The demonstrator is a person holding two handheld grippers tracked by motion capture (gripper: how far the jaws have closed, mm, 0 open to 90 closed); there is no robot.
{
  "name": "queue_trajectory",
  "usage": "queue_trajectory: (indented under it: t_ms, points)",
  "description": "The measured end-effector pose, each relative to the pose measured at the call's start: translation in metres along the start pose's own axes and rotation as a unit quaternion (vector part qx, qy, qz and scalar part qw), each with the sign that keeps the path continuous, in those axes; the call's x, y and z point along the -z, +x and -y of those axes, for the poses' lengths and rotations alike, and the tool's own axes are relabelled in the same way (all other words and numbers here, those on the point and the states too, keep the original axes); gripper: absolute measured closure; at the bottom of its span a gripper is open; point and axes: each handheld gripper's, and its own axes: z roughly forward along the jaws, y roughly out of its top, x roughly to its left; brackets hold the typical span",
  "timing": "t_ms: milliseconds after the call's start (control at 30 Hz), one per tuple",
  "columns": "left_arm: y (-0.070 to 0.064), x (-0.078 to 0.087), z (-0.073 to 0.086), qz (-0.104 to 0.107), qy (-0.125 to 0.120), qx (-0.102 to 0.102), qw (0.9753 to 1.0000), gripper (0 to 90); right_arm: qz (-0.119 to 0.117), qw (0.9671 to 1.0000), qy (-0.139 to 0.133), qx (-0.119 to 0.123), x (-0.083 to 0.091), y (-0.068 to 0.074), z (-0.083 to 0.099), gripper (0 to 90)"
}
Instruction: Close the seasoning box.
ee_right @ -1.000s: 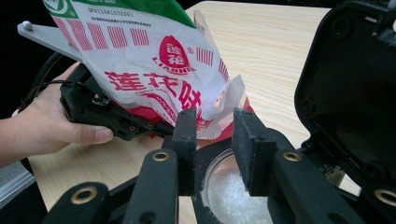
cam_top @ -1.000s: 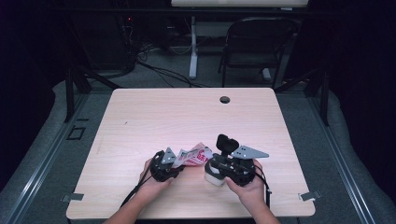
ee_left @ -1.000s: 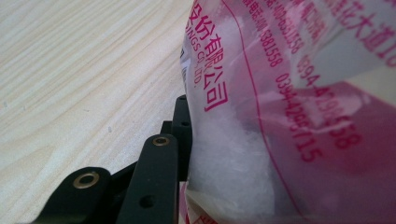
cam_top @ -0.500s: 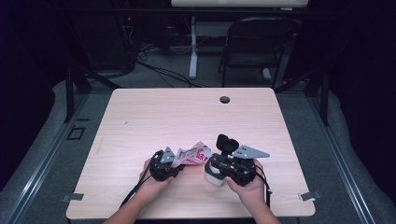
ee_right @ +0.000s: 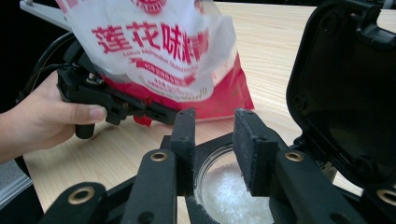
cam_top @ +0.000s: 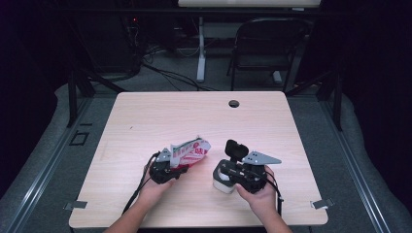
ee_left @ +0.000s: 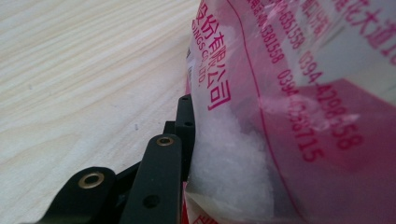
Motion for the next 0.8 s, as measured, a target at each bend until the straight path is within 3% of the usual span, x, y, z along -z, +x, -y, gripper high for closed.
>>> queue_trajectory:
  t_ms: [433, 800]
  points:
    - [0.018, 0.017, -0.001, -0.033, -0.023, 0.045, 0.9982, 75.8, 0.002, 1.0, 0.001, 0.0, 0.0, -0.001, 0.0, 69.2]
    - [0.038, 0.037, 0.001, -0.078, -0.039, 0.087, 0.9924, 75.7, 0.002, 1.0, 0.001, -0.002, 0.0, -0.001, 0.0, 69.1]
